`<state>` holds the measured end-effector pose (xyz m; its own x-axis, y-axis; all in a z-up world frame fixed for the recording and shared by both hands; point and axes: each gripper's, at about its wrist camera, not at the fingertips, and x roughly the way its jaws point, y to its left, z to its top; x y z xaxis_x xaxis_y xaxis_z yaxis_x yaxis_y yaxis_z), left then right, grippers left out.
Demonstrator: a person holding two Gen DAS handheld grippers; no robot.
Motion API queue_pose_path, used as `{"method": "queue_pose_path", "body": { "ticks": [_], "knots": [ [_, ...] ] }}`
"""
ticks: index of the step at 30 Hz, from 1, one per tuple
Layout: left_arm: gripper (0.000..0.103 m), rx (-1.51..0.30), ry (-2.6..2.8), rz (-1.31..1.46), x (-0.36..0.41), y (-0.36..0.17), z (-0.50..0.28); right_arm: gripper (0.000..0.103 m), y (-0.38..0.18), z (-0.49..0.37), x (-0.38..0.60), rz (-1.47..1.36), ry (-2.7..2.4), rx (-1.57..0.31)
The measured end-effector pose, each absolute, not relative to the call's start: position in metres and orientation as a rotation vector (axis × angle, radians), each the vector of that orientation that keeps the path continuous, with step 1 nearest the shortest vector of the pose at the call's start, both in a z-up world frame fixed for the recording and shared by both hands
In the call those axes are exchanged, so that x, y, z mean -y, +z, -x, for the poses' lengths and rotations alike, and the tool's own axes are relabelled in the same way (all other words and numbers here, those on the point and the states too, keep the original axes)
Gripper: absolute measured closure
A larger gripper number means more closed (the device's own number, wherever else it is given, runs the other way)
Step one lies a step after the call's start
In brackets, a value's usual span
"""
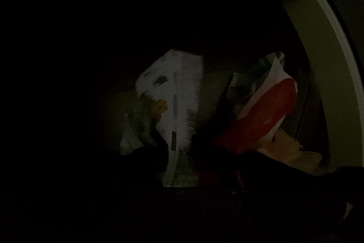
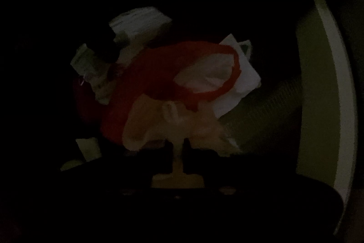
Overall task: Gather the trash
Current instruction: 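Grasp the printed cartoon wrapper with left tool while right tool grasps pink mesh, then lift both held items up out of the drawer over the teal bin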
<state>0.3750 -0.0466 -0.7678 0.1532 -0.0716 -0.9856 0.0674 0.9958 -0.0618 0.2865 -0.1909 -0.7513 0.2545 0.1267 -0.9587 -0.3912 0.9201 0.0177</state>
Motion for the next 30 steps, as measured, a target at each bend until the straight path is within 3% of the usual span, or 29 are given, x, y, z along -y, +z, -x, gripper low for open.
{"method": "queue_pose_path", "body": {
  "ticks": [12,30],
  "knots": [
    [0.089,-1.351,-0.054,0.026,0.035,-0.668,-0.348,0.100,-0.626,-0.270,0.209,0.187,0.330,-1.149],
    [0.089,-1.101,-0.103,0.112,0.038,-0.344,-0.330,0.100,-0.290,-0.306,0.221,0.080,0.350,-0.869]
  ]
}}
